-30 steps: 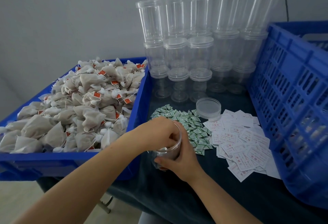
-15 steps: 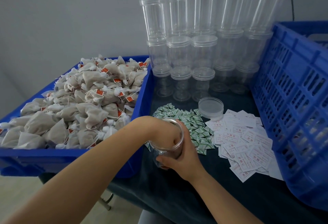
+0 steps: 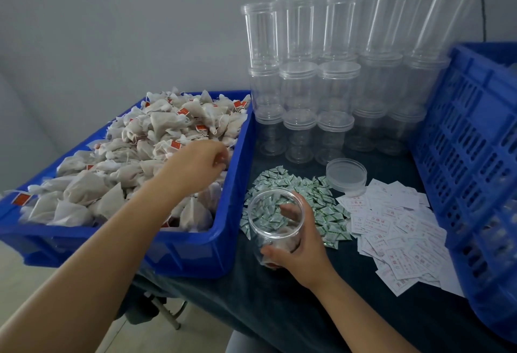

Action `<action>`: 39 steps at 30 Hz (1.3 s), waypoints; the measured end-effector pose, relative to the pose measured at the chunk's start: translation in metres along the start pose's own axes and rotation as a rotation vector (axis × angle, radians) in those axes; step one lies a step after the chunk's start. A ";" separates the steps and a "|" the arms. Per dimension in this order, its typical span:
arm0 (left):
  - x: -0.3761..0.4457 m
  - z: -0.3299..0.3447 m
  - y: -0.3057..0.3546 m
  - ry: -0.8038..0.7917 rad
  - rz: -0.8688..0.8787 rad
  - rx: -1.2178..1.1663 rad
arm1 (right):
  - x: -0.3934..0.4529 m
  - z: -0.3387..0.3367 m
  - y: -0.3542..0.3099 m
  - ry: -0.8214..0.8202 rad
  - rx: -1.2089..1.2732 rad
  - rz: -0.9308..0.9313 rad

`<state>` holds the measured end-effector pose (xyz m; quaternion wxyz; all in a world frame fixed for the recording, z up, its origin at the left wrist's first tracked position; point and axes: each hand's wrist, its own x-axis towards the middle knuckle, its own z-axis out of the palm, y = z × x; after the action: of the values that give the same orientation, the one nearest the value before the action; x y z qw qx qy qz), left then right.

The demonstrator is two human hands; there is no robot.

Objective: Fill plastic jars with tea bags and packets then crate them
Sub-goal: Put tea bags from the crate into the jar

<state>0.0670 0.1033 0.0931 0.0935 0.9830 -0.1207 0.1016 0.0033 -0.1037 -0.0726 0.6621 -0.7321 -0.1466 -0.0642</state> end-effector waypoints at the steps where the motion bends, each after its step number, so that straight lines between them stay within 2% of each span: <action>1: -0.003 0.008 -0.005 -0.023 -0.016 0.028 | 0.000 0.000 0.000 0.000 -0.007 -0.004; 9: -0.010 0.033 -0.014 -0.235 -0.113 0.175 | 0.000 -0.001 -0.003 0.002 -0.017 -0.012; 15: -0.015 0.035 -0.016 -0.238 -0.127 0.122 | -0.001 0.000 -0.001 0.008 -0.017 -0.025; 24: -0.019 0.036 -0.019 -0.062 -0.186 0.087 | -0.001 -0.001 0.001 0.009 -0.020 -0.016; 27: -0.021 0.030 -0.018 0.074 -0.183 0.098 | -0.001 0.000 -0.002 0.013 -0.018 -0.020; 31: -0.023 0.014 -0.016 0.251 -0.133 -0.009 | -0.001 0.000 -0.004 0.006 -0.012 -0.023; 36: -0.027 -0.011 -0.004 0.297 -0.023 -0.176 | -0.001 0.001 -0.003 0.008 -0.012 -0.031; 39: -0.032 -0.023 0.015 0.268 0.055 -0.274 | -0.001 0.000 -0.003 0.011 -0.015 -0.038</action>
<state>0.0285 0.1007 0.1110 0.2390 0.9351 -0.1469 0.2165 0.0017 -0.1032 -0.0701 0.6561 -0.7337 -0.1563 -0.0821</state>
